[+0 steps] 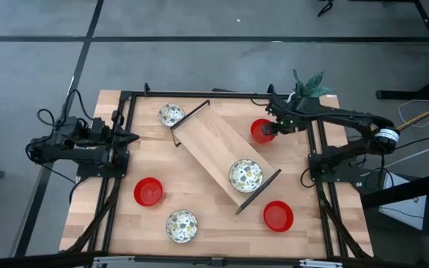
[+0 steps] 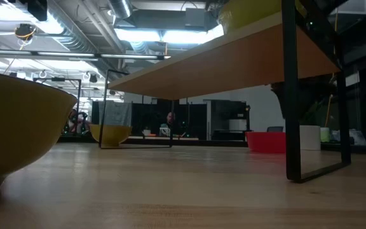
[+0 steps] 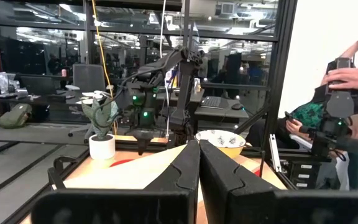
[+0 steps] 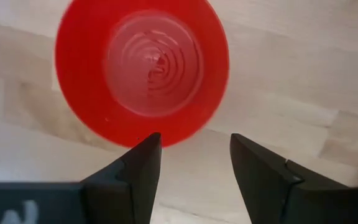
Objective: Pick & Place Mini bowls
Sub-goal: Put the top red bowl on the shelf
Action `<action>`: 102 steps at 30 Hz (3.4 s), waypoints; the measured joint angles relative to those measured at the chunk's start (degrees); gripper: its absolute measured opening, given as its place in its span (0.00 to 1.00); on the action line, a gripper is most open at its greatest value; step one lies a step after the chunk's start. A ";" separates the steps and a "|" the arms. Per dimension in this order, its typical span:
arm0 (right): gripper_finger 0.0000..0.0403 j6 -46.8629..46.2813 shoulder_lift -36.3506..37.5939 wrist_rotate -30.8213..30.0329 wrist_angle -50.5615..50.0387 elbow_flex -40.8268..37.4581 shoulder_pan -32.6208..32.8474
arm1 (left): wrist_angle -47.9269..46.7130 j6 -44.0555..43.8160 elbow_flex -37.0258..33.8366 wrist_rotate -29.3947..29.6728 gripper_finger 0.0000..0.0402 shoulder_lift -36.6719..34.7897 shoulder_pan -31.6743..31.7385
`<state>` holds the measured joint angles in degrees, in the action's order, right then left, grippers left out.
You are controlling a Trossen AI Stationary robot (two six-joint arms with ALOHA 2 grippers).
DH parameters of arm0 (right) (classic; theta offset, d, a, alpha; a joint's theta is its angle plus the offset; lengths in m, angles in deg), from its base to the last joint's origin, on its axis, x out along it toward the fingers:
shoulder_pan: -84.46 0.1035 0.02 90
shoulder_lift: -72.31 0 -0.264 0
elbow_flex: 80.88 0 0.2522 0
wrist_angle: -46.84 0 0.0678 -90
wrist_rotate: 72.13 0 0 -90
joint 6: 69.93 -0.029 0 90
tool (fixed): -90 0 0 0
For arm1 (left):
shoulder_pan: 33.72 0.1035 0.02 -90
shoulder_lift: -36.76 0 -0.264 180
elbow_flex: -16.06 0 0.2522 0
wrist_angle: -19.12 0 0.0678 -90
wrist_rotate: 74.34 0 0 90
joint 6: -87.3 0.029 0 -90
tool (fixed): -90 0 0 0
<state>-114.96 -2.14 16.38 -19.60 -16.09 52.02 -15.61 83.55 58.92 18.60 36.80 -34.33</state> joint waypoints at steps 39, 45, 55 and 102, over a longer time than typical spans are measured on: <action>0.48 -15.57 -1.78 -11.54 11.53 -7.34 0.00 | 0.00 0.00 0.00 0.00 0.01 0.00 0.01; 0.48 -14.73 -3.89 -11.98 13.91 -7.34 0.00 | 0.00 0.00 0.00 0.00 0.01 0.01 0.00; 0.45 -14.51 -5.27 -12.00 14.00 -7.34 0.00 | 0.01 0.00 -0.01 0.00 0.01 0.01 0.01; 0.00 -9.69 0.69 -11.84 15.40 -4.93 -0.02 | 0.00 0.00 -0.01 0.00 0.01 0.00 0.01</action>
<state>-124.65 -1.45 4.53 -4.20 -21.02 51.99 -15.61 83.55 58.91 18.60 36.80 -34.32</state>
